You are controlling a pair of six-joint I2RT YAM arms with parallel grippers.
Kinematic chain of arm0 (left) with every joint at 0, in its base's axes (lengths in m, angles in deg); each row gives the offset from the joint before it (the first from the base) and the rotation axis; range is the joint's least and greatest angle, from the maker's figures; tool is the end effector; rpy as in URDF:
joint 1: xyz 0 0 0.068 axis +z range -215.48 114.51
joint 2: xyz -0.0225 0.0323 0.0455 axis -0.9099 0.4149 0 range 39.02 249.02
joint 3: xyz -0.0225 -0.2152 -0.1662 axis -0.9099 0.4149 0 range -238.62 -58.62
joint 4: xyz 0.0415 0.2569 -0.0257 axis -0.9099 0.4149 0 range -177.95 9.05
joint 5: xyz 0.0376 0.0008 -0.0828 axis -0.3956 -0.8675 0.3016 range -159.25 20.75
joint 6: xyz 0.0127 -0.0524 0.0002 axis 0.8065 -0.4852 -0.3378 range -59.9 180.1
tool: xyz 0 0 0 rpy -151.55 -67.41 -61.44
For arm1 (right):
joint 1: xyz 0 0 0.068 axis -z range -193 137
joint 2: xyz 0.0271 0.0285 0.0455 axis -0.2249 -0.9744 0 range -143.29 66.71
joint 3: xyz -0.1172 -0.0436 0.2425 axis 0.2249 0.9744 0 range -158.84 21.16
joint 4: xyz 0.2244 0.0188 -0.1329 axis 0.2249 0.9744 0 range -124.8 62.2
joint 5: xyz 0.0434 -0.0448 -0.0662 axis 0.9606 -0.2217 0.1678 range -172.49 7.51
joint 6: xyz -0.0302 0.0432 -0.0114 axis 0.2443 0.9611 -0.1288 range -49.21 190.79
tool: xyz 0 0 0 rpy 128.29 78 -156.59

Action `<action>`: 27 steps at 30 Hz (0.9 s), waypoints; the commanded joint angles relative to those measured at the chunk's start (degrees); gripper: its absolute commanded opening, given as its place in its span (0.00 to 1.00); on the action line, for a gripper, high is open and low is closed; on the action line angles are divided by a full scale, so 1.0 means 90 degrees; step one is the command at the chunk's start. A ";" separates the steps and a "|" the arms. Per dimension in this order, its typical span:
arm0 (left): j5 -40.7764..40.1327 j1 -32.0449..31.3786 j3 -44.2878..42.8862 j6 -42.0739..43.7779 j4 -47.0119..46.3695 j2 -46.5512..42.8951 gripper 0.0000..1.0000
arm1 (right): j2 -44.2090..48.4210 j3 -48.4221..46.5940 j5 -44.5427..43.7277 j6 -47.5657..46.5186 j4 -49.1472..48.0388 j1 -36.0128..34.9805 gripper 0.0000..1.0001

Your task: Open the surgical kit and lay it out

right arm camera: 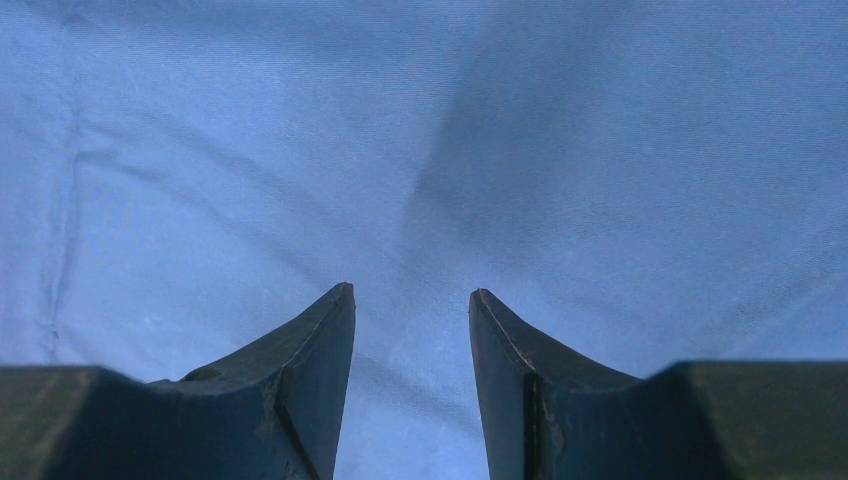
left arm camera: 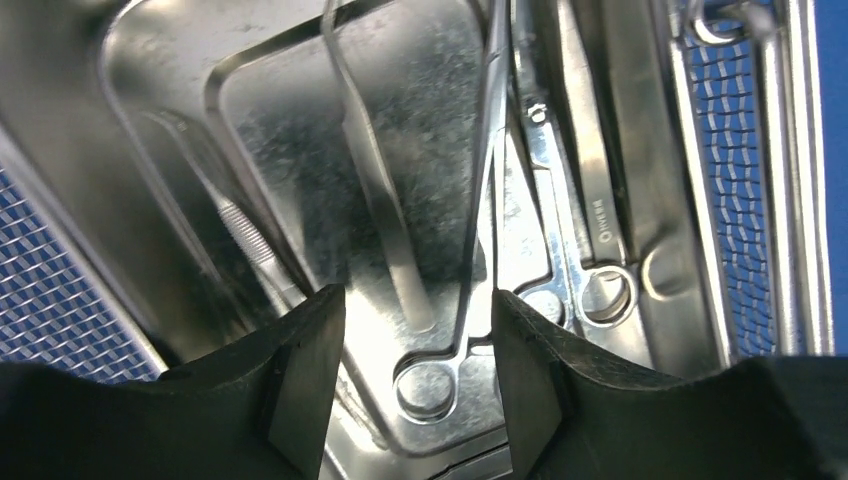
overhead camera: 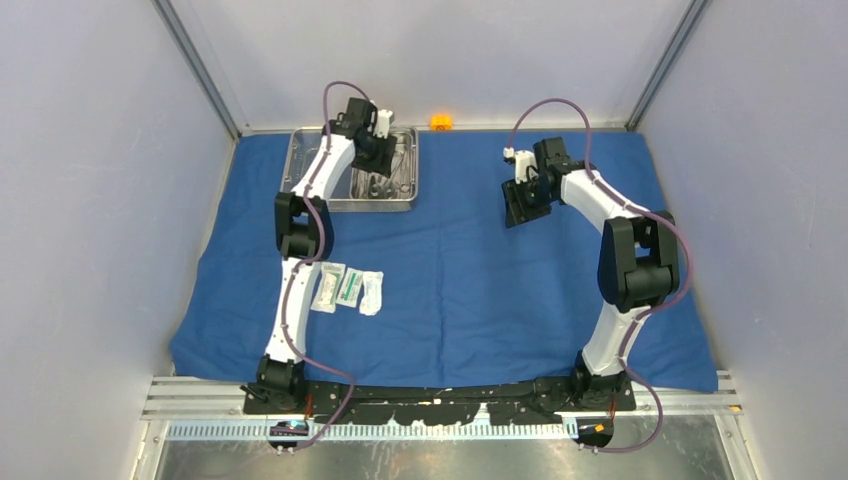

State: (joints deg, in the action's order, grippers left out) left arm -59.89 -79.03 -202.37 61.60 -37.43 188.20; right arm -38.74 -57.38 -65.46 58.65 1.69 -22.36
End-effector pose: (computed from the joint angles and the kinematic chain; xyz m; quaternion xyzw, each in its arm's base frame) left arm 0.5407 -0.1362 0.1949 0.1484 0.9417 -0.1082 0.2820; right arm 0.3776 0.0727 0.2139 -0.2130 0.9392 0.1385 0.2310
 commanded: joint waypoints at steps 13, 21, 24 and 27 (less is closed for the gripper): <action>0.0401 -0.0214 -0.0412 -0.0290 -0.0688 0.0339 0.52 | -0.0027 -0.0277 -0.0008 -0.0125 0.0014 -0.0005 0.51; 0.0610 -0.0214 -0.0448 -0.0304 -0.0698 0.0583 0.47 | -0.0061 -0.0289 -0.0018 -0.0134 0.0035 -0.0006 0.51; 0.0520 -0.0247 -0.0452 -0.0193 -0.0509 0.0685 0.42 | -0.0079 -0.0297 -0.0030 -0.0135 0.0037 -0.0009 0.51; 0.0299 -0.0293 -0.0454 -0.0046 -0.0272 0.0747 0.38 | -0.0093 -0.0306 -0.0028 -0.0133 0.0047 -0.0005 0.51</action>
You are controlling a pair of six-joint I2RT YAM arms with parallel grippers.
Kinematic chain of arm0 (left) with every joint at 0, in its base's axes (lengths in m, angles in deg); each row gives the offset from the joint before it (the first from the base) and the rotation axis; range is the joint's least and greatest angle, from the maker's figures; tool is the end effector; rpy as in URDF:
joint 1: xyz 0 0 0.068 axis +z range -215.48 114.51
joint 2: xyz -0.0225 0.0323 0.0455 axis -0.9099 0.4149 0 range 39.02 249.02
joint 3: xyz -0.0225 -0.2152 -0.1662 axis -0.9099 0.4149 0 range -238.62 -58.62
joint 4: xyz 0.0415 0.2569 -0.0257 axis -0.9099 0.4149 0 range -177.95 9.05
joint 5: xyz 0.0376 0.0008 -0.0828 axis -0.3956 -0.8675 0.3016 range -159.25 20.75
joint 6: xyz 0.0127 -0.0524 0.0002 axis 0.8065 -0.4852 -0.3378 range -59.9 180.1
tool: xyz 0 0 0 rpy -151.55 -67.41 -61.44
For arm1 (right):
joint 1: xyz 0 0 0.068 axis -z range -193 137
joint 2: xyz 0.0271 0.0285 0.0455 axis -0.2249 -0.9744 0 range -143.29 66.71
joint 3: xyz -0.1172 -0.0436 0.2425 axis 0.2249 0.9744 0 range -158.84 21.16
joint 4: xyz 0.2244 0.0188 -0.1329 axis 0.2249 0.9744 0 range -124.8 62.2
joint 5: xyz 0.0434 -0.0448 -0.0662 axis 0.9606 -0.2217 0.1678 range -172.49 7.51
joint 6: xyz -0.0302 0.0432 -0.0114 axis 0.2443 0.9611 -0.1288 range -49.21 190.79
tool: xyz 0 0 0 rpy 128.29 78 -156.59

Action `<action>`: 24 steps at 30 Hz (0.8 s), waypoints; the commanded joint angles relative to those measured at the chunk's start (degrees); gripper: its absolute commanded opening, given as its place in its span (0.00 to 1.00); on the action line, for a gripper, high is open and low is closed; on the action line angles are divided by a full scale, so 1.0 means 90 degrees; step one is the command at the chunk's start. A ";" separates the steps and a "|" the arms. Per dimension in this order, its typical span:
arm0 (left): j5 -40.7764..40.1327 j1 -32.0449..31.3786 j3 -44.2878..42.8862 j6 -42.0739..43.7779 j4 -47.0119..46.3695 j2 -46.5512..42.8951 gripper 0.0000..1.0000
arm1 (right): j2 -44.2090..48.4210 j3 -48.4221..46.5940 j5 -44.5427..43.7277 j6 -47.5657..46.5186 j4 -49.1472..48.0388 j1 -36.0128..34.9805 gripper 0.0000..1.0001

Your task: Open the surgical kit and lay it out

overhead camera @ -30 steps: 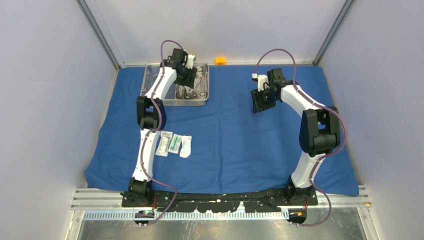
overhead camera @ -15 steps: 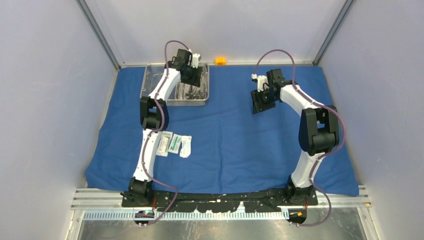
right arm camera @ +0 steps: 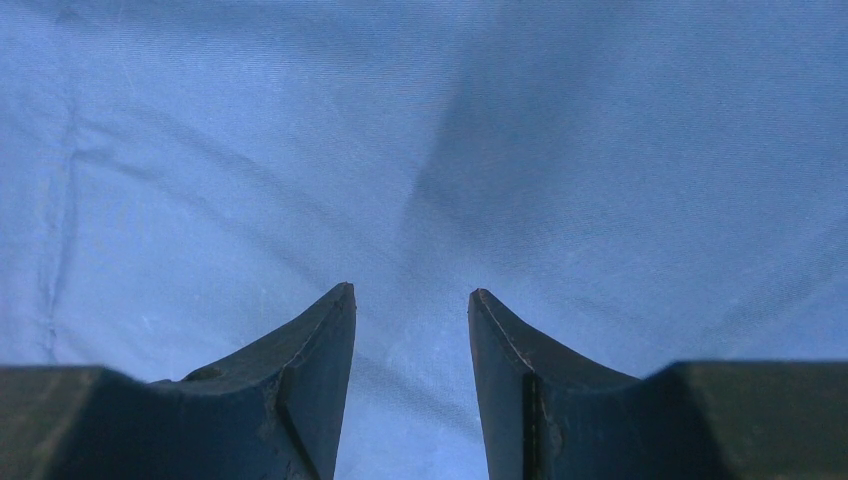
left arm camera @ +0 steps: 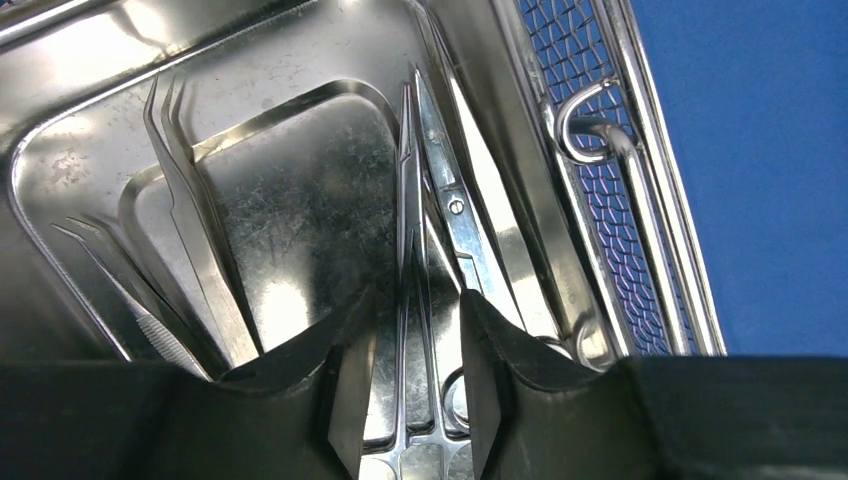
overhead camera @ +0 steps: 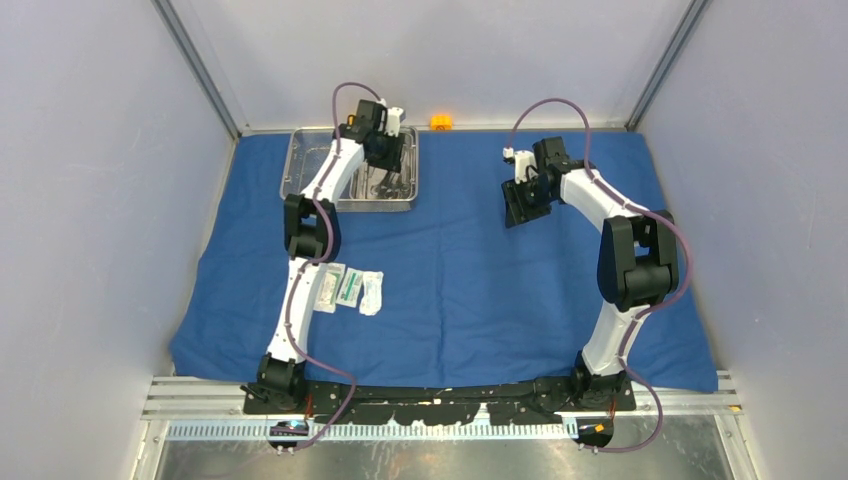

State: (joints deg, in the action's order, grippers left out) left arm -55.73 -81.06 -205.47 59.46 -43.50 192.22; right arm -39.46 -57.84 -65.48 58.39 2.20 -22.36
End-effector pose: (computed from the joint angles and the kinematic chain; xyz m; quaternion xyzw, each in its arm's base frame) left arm 0.5513 -0.1623 0.1809 0.1607 0.9225 -0.1567 0.3141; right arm 0.3792 0.0730 0.2113 -0.2144 0.9404 0.1382 0.2249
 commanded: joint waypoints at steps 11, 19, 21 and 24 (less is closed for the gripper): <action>-0.0695 -0.0237 -0.0162 0.0114 0.0806 0.0527 0.18 | 0.0009 -0.0275 0.0012 -0.0086 0.0039 -0.0001 0.51; -0.0711 -0.0243 -0.0149 0.0131 0.0867 0.0389 0.03 | -0.0021 -0.0314 0.0072 -0.0065 0.0087 -0.0013 0.51; -0.0725 -0.0248 -0.0118 0.0218 0.0828 0.0234 0.00 | -0.0005 -0.0319 0.0077 -0.0066 0.0091 -0.0002 0.51; -0.0795 -0.0242 -0.0018 0.0326 0.0693 -0.0108 0.00 | 0.0036 -0.0314 0.0082 -0.0057 0.0089 -0.0013 0.51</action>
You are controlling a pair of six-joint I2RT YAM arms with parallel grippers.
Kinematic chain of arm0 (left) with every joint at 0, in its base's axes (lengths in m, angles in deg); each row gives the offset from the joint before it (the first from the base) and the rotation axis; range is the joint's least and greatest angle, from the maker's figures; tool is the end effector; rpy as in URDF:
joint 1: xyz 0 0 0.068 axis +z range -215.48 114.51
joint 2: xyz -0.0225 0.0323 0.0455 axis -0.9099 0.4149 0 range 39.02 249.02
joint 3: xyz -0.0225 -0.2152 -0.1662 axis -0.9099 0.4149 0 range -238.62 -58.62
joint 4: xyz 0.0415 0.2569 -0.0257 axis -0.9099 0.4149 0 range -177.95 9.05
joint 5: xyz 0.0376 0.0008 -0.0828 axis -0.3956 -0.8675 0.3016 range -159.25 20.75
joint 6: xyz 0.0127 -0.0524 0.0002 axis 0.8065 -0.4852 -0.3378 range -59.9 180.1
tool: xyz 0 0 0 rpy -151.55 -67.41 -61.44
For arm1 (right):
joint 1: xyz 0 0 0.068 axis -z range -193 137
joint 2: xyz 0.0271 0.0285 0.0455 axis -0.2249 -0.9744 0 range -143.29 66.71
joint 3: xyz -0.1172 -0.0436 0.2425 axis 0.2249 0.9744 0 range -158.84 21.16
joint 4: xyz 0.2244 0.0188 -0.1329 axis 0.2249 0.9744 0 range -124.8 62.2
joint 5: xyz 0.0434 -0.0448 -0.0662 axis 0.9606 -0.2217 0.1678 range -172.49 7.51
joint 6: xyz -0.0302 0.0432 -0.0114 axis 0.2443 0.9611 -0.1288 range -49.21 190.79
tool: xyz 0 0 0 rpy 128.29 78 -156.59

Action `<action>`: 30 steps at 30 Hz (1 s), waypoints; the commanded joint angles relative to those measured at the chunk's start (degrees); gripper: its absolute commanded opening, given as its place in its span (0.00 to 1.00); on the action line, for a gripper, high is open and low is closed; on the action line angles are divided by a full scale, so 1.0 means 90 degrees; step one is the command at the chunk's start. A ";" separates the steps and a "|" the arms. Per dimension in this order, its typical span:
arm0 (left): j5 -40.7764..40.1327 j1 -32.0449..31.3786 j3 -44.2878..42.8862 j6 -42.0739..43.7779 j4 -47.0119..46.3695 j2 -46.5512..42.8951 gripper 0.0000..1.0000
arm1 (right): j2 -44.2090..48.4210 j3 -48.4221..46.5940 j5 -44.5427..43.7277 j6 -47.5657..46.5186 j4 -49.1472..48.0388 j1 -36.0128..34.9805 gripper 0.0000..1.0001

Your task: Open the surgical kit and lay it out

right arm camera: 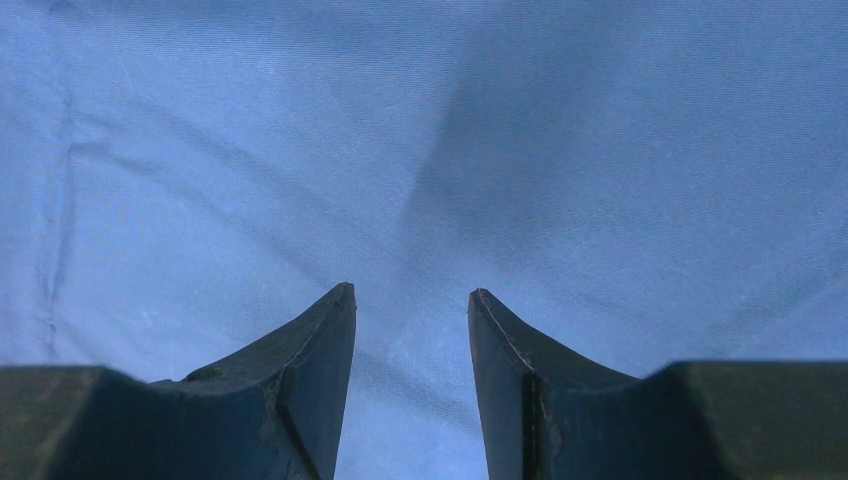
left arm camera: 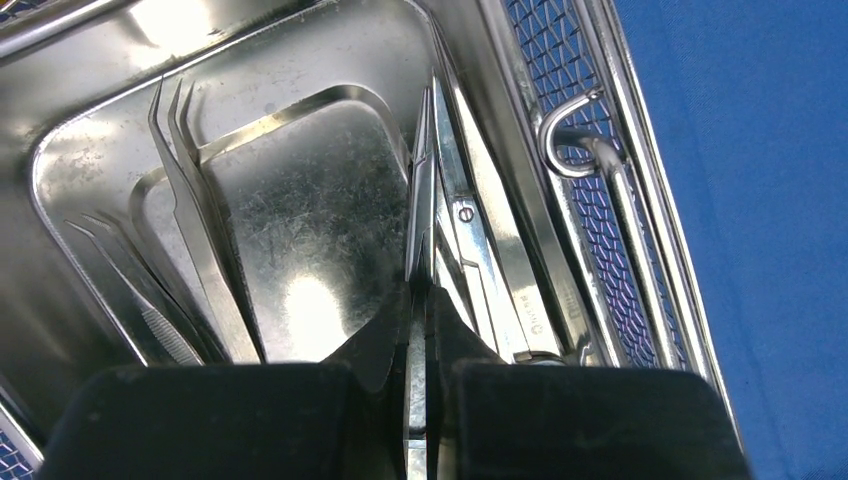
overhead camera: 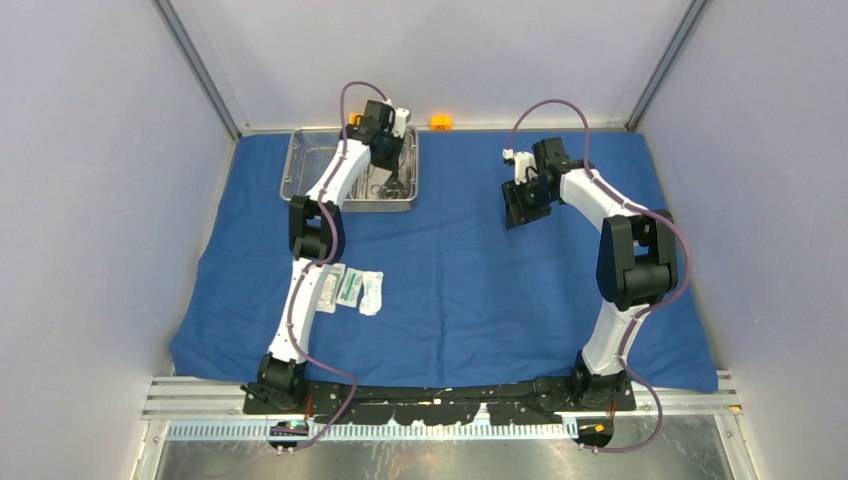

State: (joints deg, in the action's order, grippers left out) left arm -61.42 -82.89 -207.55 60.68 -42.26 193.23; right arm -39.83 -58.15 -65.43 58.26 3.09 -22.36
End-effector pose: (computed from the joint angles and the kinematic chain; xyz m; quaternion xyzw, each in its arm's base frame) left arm 0.5483 -0.1770 0.1806 0.1695 0.9253 -0.1124 0.3202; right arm 0.3792 0.0730 0.2098 -0.2147 0.9421 0.1389 0.2170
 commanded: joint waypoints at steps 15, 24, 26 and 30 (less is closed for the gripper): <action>0.0242 -0.0038 0.0386 0.0319 0.0091 -0.0850 0.10 | 0.0134 -0.0271 0.0136 -0.0033 -0.0011 -0.0008 0.50; 0.0209 -0.0042 0.0136 0.0274 -0.0235 -0.0136 0.36 | 0.0090 -0.0279 0.0097 -0.0043 -0.0005 -0.0009 0.50; 0.0196 -0.0047 0.0132 0.0339 -0.0263 -0.0048 0.39 | 0.0073 -0.0281 0.0097 -0.0038 -0.0003 -0.0008 0.50; 0.0079 -0.0063 0.0131 0.0484 -0.0232 0.0078 0.43 | 0.0027 -0.0303 0.0097 -0.0040 0.0018 -0.0010 0.50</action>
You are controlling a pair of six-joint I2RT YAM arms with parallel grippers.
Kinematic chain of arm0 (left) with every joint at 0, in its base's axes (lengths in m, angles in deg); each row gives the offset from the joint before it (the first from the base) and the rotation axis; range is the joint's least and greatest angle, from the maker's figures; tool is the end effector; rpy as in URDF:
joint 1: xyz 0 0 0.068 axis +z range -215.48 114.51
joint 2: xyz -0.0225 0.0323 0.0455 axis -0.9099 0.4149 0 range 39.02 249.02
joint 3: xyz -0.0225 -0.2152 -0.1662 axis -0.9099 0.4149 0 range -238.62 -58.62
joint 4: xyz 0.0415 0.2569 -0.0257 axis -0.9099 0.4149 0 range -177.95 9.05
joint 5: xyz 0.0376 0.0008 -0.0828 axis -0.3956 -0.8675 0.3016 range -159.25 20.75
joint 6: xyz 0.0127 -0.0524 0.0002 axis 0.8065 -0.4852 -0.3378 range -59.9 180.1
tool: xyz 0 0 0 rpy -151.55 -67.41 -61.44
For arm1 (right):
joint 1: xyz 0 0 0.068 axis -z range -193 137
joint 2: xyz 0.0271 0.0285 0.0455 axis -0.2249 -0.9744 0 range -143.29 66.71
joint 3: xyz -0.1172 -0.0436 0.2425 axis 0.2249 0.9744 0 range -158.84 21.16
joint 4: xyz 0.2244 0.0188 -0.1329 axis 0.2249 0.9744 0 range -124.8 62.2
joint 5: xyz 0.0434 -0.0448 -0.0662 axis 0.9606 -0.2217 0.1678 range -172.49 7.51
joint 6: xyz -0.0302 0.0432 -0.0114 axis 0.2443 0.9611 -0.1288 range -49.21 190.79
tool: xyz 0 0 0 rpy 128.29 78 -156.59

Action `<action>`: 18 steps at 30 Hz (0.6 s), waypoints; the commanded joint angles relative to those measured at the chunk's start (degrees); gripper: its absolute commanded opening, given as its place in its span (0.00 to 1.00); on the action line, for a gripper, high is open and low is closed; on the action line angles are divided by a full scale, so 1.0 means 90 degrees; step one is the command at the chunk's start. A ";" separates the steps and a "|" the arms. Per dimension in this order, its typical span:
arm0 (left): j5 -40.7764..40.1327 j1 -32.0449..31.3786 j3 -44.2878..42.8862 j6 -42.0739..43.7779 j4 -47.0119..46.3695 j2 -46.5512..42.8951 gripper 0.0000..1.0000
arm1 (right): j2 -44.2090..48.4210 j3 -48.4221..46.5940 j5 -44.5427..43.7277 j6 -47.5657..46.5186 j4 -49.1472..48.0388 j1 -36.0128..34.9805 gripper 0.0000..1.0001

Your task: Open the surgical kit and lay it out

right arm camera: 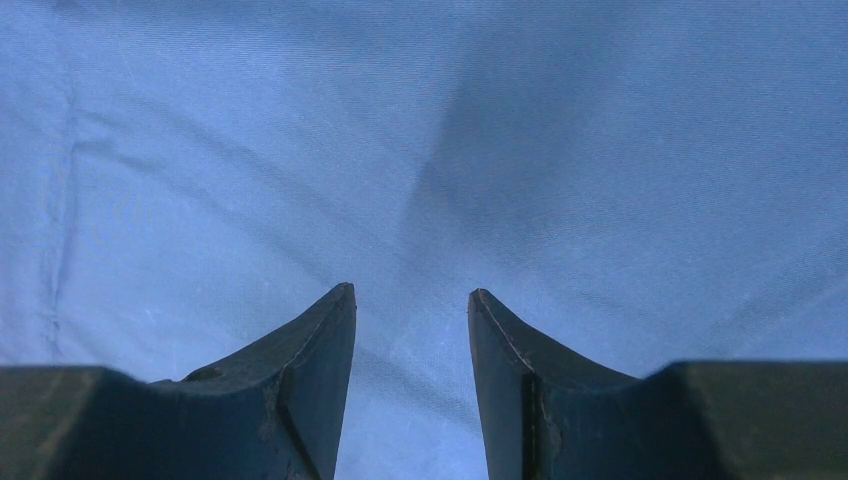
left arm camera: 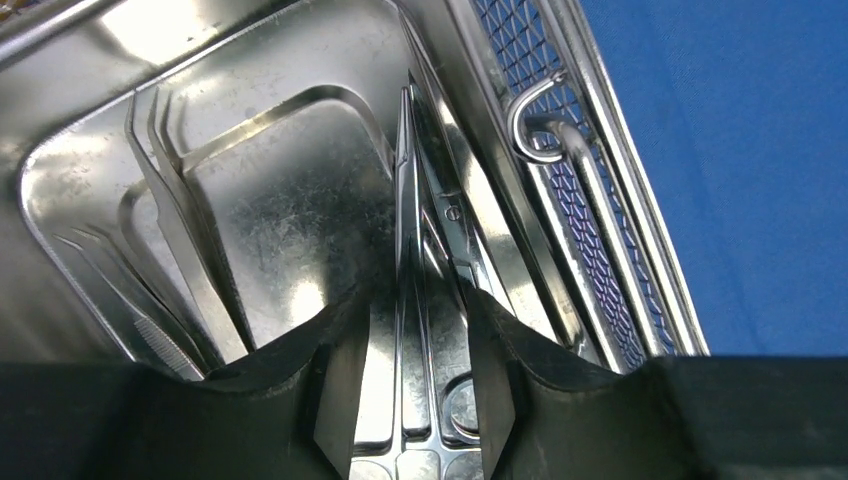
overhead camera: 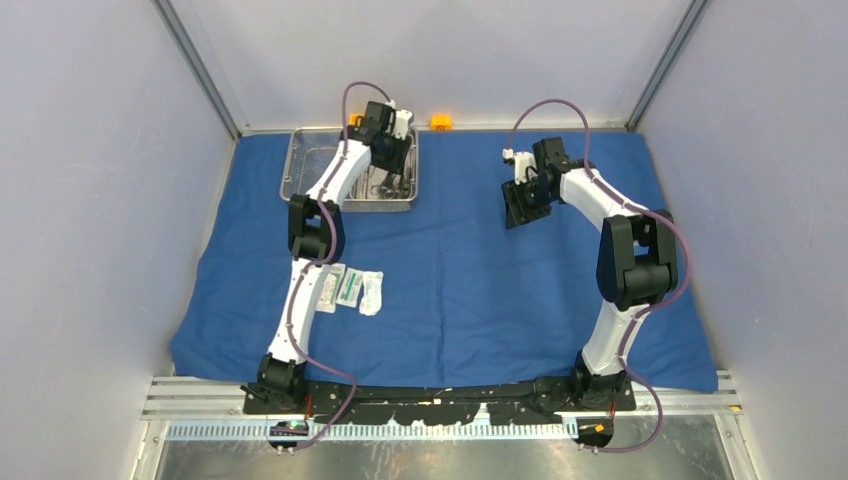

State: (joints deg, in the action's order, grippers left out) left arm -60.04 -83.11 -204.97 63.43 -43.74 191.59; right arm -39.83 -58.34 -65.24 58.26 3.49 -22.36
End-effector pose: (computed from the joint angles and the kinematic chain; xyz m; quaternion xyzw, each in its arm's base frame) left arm 0.5454 -0.1792 0.1841 0.1973 0.9174 -0.1169 0.3253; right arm 0.3790 0.0731 0.2105 -0.2149 0.9422 0.1406 0.2152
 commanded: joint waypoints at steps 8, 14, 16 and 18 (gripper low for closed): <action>-0.0603 -0.0117 -0.0374 0.0194 0.0048 0.0539 0.39 | -0.0010 -0.0302 0.0114 -0.0032 0.0013 -0.0013 0.50; -0.0973 -0.0248 -0.0616 0.0269 0.0215 0.0815 0.29 | 0.0029 -0.0302 0.0114 -0.0033 0.0013 -0.0010 0.50; -0.0975 -0.0248 -0.0595 0.0231 0.0220 0.0807 0.27 | 0.0031 -0.0297 0.0121 -0.0028 0.0014 -0.0007 0.50; -0.0975 -0.0249 -0.0606 0.0216 0.0285 0.0810 0.25 | 0.0032 -0.0297 0.0132 -0.0027 0.0014 -0.0005 0.50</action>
State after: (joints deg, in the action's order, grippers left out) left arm -67.34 -85.06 -210.21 65.16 -45.80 195.66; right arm -39.83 -58.45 -65.19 58.26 4.12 -22.36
